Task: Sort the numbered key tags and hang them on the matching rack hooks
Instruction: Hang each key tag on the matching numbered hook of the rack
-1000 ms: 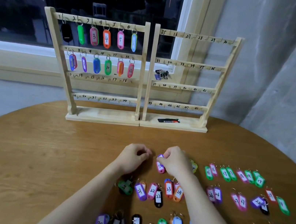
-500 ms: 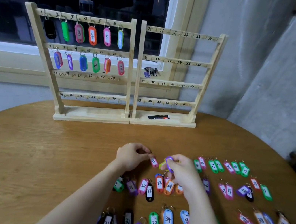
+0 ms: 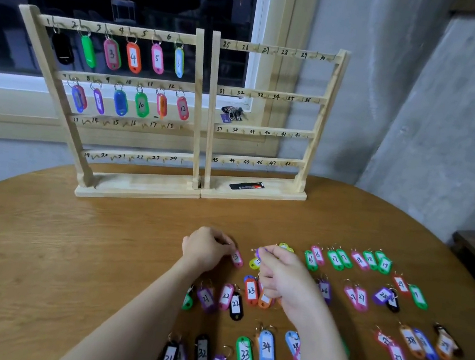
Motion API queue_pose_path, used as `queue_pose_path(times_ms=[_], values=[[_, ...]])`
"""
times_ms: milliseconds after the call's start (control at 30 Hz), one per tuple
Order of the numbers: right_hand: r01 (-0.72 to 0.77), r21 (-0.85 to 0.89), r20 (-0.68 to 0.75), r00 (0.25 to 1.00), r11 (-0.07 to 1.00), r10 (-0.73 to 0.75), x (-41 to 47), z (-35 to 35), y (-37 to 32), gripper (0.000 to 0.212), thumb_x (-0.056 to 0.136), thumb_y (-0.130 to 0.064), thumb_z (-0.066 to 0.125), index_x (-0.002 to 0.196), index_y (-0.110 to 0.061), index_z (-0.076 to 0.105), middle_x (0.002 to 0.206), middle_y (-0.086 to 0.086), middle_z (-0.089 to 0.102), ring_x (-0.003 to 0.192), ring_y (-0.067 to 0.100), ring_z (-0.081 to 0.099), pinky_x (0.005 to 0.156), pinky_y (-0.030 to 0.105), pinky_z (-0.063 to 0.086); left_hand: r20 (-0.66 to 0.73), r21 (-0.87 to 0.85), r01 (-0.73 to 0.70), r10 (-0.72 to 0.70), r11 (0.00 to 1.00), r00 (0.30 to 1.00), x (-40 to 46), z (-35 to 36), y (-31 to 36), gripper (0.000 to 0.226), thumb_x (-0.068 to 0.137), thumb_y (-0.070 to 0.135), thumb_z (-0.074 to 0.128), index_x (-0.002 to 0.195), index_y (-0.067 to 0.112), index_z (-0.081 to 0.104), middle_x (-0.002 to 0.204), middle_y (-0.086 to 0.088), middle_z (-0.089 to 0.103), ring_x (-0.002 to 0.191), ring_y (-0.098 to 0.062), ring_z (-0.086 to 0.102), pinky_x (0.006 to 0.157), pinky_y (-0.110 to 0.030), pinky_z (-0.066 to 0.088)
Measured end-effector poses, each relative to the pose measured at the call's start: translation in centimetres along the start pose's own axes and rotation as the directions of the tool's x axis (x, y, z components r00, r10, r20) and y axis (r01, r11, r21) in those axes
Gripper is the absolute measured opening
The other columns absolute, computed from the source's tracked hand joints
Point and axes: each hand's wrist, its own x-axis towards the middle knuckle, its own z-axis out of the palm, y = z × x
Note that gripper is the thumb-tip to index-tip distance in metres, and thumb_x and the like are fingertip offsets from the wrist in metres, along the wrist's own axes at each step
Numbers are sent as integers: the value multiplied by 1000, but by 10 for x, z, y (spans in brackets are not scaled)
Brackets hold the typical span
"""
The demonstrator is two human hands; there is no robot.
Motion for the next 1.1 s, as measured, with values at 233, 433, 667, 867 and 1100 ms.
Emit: queue_pose_path(times_ms=[233, 433, 667, 867, 1100], values=[[49, 16, 34, 998, 999, -49, -7, 11, -5, 17, 107, -19, 50, 96, -8, 58, 57, -7, 29, 50, 9, 22, 48, 25, 16, 131, -256, -54, 90, 965, 987, -11, -17, -9, 13, 90, 31, 75, 79, 25, 80, 76, 12, 73, 74, -5, 63, 71, -22, 46], [73, 21, 69, 995, 997, -74, 0, 32, -11, 18, 107, -18, 51, 94, -7, 58, 57, -6, 30, 50, 10, 23, 49, 25, 15, -3, -418, -103, 112, 903, 994, -25, -51, -33, 19, 94, 27, 71, 78, 19, 80, 78, 12, 76, 74, 0, 66, 68, -9, 44], [209, -180, 18, 978, 961, -209, 11, 80, -13, 19, 106, -17, 52, 95, -6, 63, 58, -3, 57, 63, 22, 51, 57, 23, 38, -153, -546, -136, 62, 827, 986, -33, -88, -66, 16, 93, 26, 72, 83, 13, 76, 80, -2, 77, 81, -15, 73, 81, -30, 56], [276, -236, 105, 961, 932, -257, 30, 107, -30, 16, 104, -15, 54, 96, -11, 67, 78, 3, 75, 64, 17, 67, 53, 13, 42, -341, -593, -206, -11, 778, 940, -21, -127, -82, 13, 93, 14, 70, 87, 3, 72, 72, 7, 75, 64, 3, 65, 62, -8, 46], [412, -298, 172, 910, 861, -377, 69, 146, -59, 15, 104, -16, 53, 93, -14, 64, 75, 1, 76, 53, 19, 62, 59, 26, 48, -487, -643, -275, -105, 715, 867, 21, -171, -84, 21, 99, 14, 61, 83, 2, 69, 71, 4, 72, 52, 5, 50, 62, -20, 39]])
